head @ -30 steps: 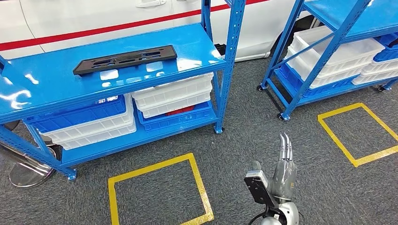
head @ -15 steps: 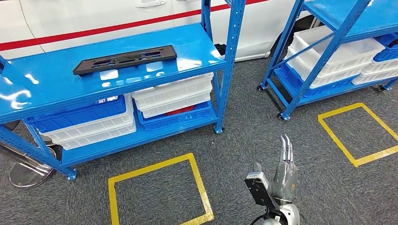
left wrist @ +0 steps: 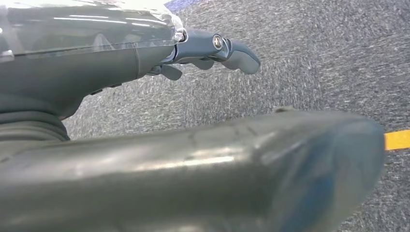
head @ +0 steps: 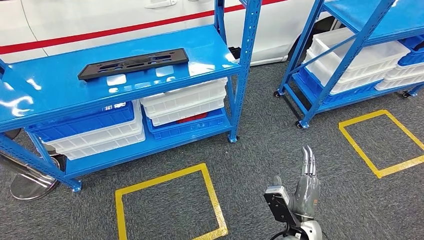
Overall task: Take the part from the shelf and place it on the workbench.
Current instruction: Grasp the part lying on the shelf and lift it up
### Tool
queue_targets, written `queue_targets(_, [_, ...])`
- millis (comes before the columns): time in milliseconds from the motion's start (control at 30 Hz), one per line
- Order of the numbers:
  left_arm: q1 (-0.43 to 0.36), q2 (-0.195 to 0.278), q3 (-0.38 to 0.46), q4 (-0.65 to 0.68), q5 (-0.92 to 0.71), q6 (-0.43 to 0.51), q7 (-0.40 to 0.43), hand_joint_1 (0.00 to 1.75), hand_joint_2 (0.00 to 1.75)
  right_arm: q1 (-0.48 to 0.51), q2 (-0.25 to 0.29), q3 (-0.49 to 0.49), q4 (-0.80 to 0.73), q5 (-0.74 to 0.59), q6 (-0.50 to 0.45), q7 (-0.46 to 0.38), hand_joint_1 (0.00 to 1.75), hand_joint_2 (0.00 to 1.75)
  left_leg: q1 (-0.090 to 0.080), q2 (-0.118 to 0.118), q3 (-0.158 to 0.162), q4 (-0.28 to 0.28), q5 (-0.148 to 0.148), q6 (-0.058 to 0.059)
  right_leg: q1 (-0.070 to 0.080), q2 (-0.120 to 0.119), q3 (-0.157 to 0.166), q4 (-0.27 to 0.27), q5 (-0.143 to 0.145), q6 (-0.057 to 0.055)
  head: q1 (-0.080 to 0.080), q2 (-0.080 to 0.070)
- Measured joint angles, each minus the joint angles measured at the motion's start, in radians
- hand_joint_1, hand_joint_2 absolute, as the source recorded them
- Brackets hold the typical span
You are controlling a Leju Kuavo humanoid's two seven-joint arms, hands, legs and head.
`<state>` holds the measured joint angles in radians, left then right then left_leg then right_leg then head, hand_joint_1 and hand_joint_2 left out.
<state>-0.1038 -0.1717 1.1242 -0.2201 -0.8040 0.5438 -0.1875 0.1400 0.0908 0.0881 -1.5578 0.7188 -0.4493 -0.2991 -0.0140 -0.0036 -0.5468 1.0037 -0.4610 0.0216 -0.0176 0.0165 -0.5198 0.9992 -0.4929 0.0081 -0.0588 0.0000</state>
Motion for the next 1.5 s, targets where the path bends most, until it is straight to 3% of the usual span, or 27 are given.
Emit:
queue_targets(100, [0.0,-0.003,0.0,0.0,0.003,-0.001,-0.005,0.0,0.0,-0.004,0.0,0.0,-0.003,0.001,0.001,-0.001,0.0,0.0,0.011,0.004,0.014,-0.031,0.014,0.013,0.002,-0.003,-0.011,0.03,-0.02,0.007,0.0,0.0])
queue_targets(200, [0.0,-0.005,0.0,0.0,0.008,-0.004,-0.01,0.0,0.0,-0.003,-0.001,0.0,-0.004,0.002,0.007,0.0,0.0,0.0,0.015,0.008,0.02,-0.041,0.017,0.017,0.0,-0.006,-0.107,0.206,-0.101,0.014,0.0,0.0])
queue_targets(233, [0.001,-0.005,0.0,0.0,0.01,-0.003,-0.01,0.0,0.0,-0.002,-0.001,0.0,-0.004,0.002,0.011,0.001,0.0,0.0,0.016,0.008,0.021,-0.041,0.015,0.015,-0.003,-0.006,-0.139,0.257,-0.113,0.017,0.0,0.0])
queue_targets(267, [0.002,-0.006,0.0,0.0,0.013,-0.003,-0.011,0.0,0.0,-0.001,-0.001,0.0,-0.002,0.002,0.014,0.001,0.0,0.0,0.017,0.008,0.022,-0.039,0.012,0.012,-0.007,-0.007,-0.155,0.275,-0.105,0.02,0.0,0.0])
queue_targets(300, [0.002,-0.007,0.0,0.0,0.016,-0.003,-0.012,0.0,0.0,-0.002,-0.001,0.0,-0.001,0.002,0.017,0.001,0.0,0.0,0.019,0.007,0.025,-0.037,0.008,0.008,-0.01,-0.009,-0.152,0.256,-0.077,0.024,0.0,0.0])
queue_targets(367, [0.002,-0.008,0.001,0.0,0.024,-0.003,-0.013,0.0,0.0,-0.009,-0.001,0.0,0.004,0.002,0.021,0.001,0.0,0.0,0.025,0.006,0.029,-0.025,-0.005,-0.005,-0.017,-0.014,-0.1,0.134,0.0,0.03,0.0,0.0])
queue_targets(433, [0.001,-0.007,0.002,0.0,0.029,-0.003,-0.015,0.0,0.0,-0.021,-0.001,0.0,0.011,0.001,0.025,0.002,0.0,0.0,0.025,0.005,0.027,-0.008,-0.02,-0.021,-0.017,-0.014,-0.062,0.044,0.032,0.025,-0.001,0.0])
queue_targets(600, [-0.001,-0.007,0.004,0.0,0.024,-0.004,-0.01,0.0,0.0,-0.039,0.001,-0.001,0.022,0.003,0.028,0.014,0.0,0.0,0.03,0.005,0.016,0.023,-0.046,-0.049,-0.01,-0.01,-0.056,0.032,0.022,-0.012,-0.003,0.0])
queue_targets(633, [-0.002,-0.007,0.004,0.0,0.023,-0.004,-0.01,0.0,0.0,-0.042,0.002,-0.001,0.023,0.003,0.028,0.015,0.0,0.0,0.031,0.005,-0.004,0.066,-0.069,-0.053,-0.011,-0.01,-0.053,0.031,0.02,-0.018,-0.003,0.0])
queue_targets(700, [-0.001,-0.007,0.004,0.0,0.023,-0.004,-0.009,0.0,0.0,-0.047,0.003,-0.001,0.024,0.003,0.027,0.016,0.0,0.0,0.032,0.005,-0.078,0.204,-0.125,-0.056,-0.008,-0.011,-0.049,0.031,0.015,-0.026,-0.003,0.0])
queue_targets(733, [0.0,-0.007,0.004,0.0,0.023,-0.004,-0.008,0.0,0.0,-0.047,0.004,-0.001,0.025,0.003,0.027,0.016,0.0,0.0,0.032,0.005,-0.115,0.267,-0.141,-0.057,-0.006,-0.011,-0.047,0.031,0.013,-0.028,-0.003,0.0])
queue_targets(767, [0.001,-0.008,0.004,0.0,0.023,-0.004,-0.007,0.0,0.0,-0.047,0.004,-0.001,0.027,0.003,0.027,0.017,0.0,0.0,0.032,0.005,-0.141,0.3,-0.139,-0.055,-0.004,-0.01,-0.043,0.031,0.009,-0.029,-0.003,0.0])
queue_targets(800, [0.002,-0.008,0.004,0.0,0.023,-0.004,-0.006,0.0,0.0,-0.047,0.004,-0.001,0.028,0.003,0.028,0.017,0.0,0.0,0.031,0.005,-0.147,0.292,-0.115,-0.052,-0.003,-0.009,-0.038,0.031,0.005,-0.03,-0.003,0.0])
queue_targets(833, [0.002,-0.007,0.004,0.0,0.023,-0.004,-0.005,0.0,0.0,-0.047,0.004,-0.001,0.029,0.003,0.028,0.017,0.0,0.0,0.03,0.005,-0.133,0.243,-0.072,-0.047,-0.001,-0.007,-0.03,0.031,0.0,-0.029,-0.003,0.0])
queue_targets(900, [0.002,-0.007,0.004,0.0,0.023,-0.004,-0.004,0.0,0.0,-0.048,0.005,-0.001,0.029,0.005,0.03,0.019,0.0,0.0,0.025,0.004,-0.081,0.105,0.008,-0.033,0.001,-0.004,-0.015,0.031,-0.011,-0.024,-0.003,0.0])
queue_targets(933, [0.001,-0.007,0.004,0.0,0.023,-0.004,-0.004,0.0,0.0,-0.049,0.006,-0.001,0.029,0.006,0.031,0.021,0.0,0.0,0.022,0.004,-0.06,0.055,0.026,-0.028,0.002,-0.003,-0.012,0.031,-0.014,-0.02,-0.003,0.0])
queue_targets(1067, [0.0,-0.008,0.004,0.0,0.024,-0.004,-0.004,0.0,0.0,-0.051,0.009,-0.002,0.029,0.013,0.036,0.028,0.0,0.0,0.018,0.003,-0.04,0.012,0.023,-0.013,0.002,-0.004,-0.006,0.023,-0.02,0.002,-0.003,0.0])
queue_targets(1133, [-0.001,-0.009,0.004,0.0,0.024,-0.004,-0.004,0.0,0.0,-0.054,0.01,-0.004,0.027,0.014,0.037,0.03,0.0,0.0,0.022,0.005,-0.025,-0.005,0.026,-0.001,0.003,-0.007,-0.023,0.066,-0.046,0.011,-0.002,0.0])
queue_targets(1233, [-0.003,-0.009,0.004,0.0,0.023,-0.004,-0.002,0.0,0.0,-0.053,0.01,-0.011,0.028,0.014,0.041,0.035,0.0,0.0,0.02,0.006,-0.014,-0.011,0.019,0.012,0.002,-0.009,-0.132,0.248,-0.116,0.016,-0.002,0.0])
queue_targets(1267, [-0.004,-0.009,0.004,0.0,0.023,-0.004,0.0,0.0,0.0,-0.052,0.01,-0.013,0.028,0.013,0.045,0.035,0.0,0.0,0.018,0.006,-0.012,-0.011,0.016,0.013,0.002,-0.009,-0.162,0.288,-0.117,0.017,-0.002,0.0])
queue_targets(1300, [-0.003,-0.009,0.004,0.0,0.023,-0.004,0.001,0.0,0.0,-0.051,0.01,-0.014,0.029,0.013,0.05,0.033,0.0,0.0,0.016,0.006,-0.007,-0.01,0.012,0.013,0.002,-0.01,-0.175,0.292,-0.099,0.016,-0.002,0.0])
queue_targets(1333, [-0.003,-0.01,0.004,0.0,0.023,-0.004,0.002,0.0,0.0,-0.051,0.01,-0.015,0.028,0.012,0.055,0.031,0.0,0.0,0.015,0.005,-0.002,-0.009,0.007,0.012,0.002,-0.01,-0.166,0.255,-0.061,0.014,-0.002,0.0])
queue_targets(1400, [-0.002,-0.011,0.005,0.0,0.023,-0.005,0.002,0.0,0.0,-0.052,0.01,-0.015,0.028,0.014,0.065,0.024,0.0,0.0,0.013,0.003,0.009,-0.006,-0.004,0.008,0.005,-0.01,-0.113,0.124,0.021,0.004,-0.002,0.0])
queue_targets(1433, [-0.003,-0.012,0.005,0.001,0.023,-0.005,0.001,0.0,0.0,-0.052,0.01,-0.015,0.028,0.017,0.07,0.021,0.0,0.0,0.012,0.001,0.011,-0.004,-0.009,0.004,0.007,-0.009,-0.09,0.071,0.042,-0.001,-0.002,0.0])
queue_targets(1500, [-0.005,-0.013,0.006,0.001,0.026,-0.005,0.0,0.0,0.0,-0.053,0.011,-0.015,0.026,0.024,0.077,0.016,0.0,0.0,0.01,-0.003,0.008,-0.002,-0.015,-0.006,0.011,-0.009,-0.073,0.03,0.043,-0.01,-0.002,0.0])
